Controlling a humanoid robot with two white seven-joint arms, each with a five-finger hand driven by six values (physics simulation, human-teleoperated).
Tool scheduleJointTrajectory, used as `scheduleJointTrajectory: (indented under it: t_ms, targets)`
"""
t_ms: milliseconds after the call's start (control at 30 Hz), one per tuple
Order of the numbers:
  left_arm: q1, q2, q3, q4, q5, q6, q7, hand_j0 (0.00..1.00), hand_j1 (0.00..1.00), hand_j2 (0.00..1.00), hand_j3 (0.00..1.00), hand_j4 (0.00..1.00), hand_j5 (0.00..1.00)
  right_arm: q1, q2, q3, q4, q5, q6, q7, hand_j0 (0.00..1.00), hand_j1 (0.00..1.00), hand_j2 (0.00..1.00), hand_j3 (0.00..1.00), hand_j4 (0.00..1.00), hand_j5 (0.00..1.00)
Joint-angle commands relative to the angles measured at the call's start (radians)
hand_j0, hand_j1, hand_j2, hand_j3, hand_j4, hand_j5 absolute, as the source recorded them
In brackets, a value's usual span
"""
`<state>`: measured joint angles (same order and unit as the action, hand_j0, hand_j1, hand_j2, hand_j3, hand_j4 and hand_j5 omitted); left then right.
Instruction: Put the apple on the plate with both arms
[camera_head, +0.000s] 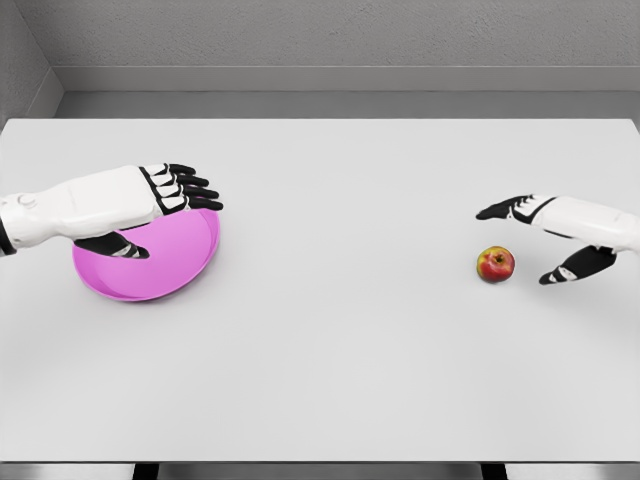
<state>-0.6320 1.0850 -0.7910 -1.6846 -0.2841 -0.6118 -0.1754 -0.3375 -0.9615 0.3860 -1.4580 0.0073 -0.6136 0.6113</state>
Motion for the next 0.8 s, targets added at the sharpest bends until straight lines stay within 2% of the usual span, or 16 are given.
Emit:
scheduleJointTrajectory:
  t_ms: [0,100,200,333,500,767]
  targets:
    - [0.000,0.001,0.001,0.000,0.006,0.001,0.001,1.00,1.00,1.00,1.00,1.00,1.00,0.000,-0.005,0.025,0.001,-0.006,0.003,0.000,1.00,1.00,1.00,1.00,1.00,1.00]
    - [0.000,0.001,-0.002,-0.001,0.006,0.001,0.001,1.00,1.00,1.00,1.00,1.00,1.00,-0.008,0.000,0.063,0.008,-0.007,0.003,0.000,1.00,1.00,1.00,1.00,1.00,1.00]
    - [0.000,0.001,-0.002,-0.001,0.006,0.001,0.001,1.00,1.00,1.00,1.00,1.00,1.00,-0.026,0.026,0.105,0.059,-0.006,0.003,0.000,1.00,1.00,1.00,1.00,1.00,1.00]
    - [0.000,0.003,-0.005,0.000,0.006,0.001,0.001,1.00,1.00,1.00,1.00,1.00,1.00,-0.054,0.055,0.110,0.120,0.003,0.003,0.000,1.00,1.00,1.00,1.00,1.00,1.00]
    - [0.000,0.001,-0.007,0.000,0.006,0.001,0.001,1.00,1.00,1.00,1.00,1.00,1.00,-0.066,0.084,0.110,0.128,0.040,0.003,0.000,1.00,1.00,1.00,1.00,1.00,1.00]
    - [0.000,0.001,-0.007,0.000,0.006,0.001,0.001,1.00,1.00,1.00,1.00,1.00,1.00,-0.092,0.127,0.111,0.217,0.100,0.003,0.000,1.00,1.00,1.00,1.00,1.00,1.00]
